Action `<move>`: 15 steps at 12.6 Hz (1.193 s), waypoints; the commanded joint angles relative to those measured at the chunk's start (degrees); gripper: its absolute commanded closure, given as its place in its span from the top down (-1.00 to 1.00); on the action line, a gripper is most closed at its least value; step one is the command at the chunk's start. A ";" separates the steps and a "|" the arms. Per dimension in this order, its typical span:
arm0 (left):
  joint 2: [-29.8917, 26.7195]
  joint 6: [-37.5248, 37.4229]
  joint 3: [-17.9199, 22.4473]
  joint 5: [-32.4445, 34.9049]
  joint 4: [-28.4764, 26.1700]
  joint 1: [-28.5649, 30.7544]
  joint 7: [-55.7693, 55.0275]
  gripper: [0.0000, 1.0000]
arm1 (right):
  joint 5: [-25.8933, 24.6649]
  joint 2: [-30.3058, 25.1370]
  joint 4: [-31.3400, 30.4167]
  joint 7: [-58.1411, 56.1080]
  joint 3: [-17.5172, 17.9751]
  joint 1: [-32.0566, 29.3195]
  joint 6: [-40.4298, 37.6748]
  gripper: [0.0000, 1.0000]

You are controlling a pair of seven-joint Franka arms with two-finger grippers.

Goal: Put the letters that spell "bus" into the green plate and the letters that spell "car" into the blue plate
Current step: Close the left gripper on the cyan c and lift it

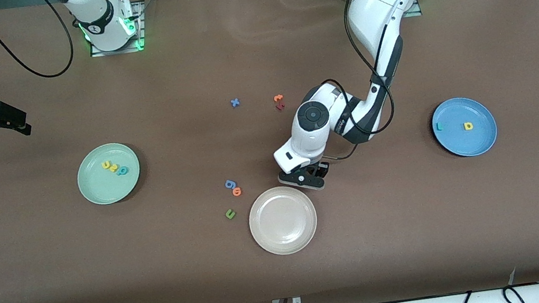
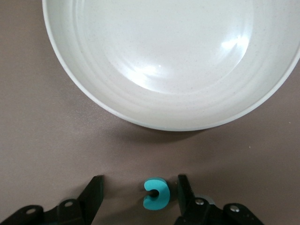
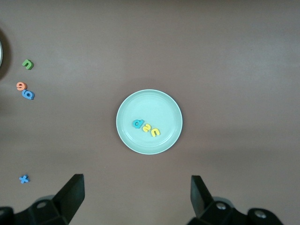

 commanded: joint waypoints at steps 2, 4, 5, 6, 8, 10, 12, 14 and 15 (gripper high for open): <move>1.35 0.16 0.52 2.86 1.73 -0.71 -1.37 -0.15 | 0.49 -0.31 -0.21 0.09 -0.52 0.61 0.14 1.00; 1.79 0.16 0.61 2.86 1.73 -0.62 -1.19 -0.26 | 0.49 -0.31 -0.21 0.09 -0.52 0.61 0.14 1.00; 1.79 0.16 0.61 3.03 1.73 -0.62 -1.19 -0.40 | 0.58 -0.31 -0.21 0.09 -0.52 0.61 0.14 1.00; 1.79 0.16 0.61 3.73 1.73 -0.62 -1.19 -0.51 | 0.58 -0.31 -0.21 0.26 -0.52 0.61 0.14 1.00; 1.87 0.16 0.61 4.18 1.64 -0.45 -1.10 -0.78 | 0.49 -0.31 -0.21 0.18 -0.52 0.61 0.14 1.00; 1.88 0.16 0.87 4.18 1.55 -0.27 -1.02 -0.90 | 0.50 -0.31 -0.21 0.09 -0.52 0.61 0.14 1.00; 1.61 0.16 1.83 3.13 1.55 -0.01 3.27 -0.92 | 0.58 -0.31 -0.21 0.00 -0.52 0.61 0.14 1.00; 0.91 0.16 2.01 1.64 1.46 0.78 4.52 -0.99 | 0.50 -0.31 -0.21 0.00 -0.52 0.61 0.14 1.00; 0.56 0.16 2.01 0.67 1.12 1.39 6.70 -1.00 | 0.49 -0.31 -0.21 0.00 -0.52 0.61 0.14 1.00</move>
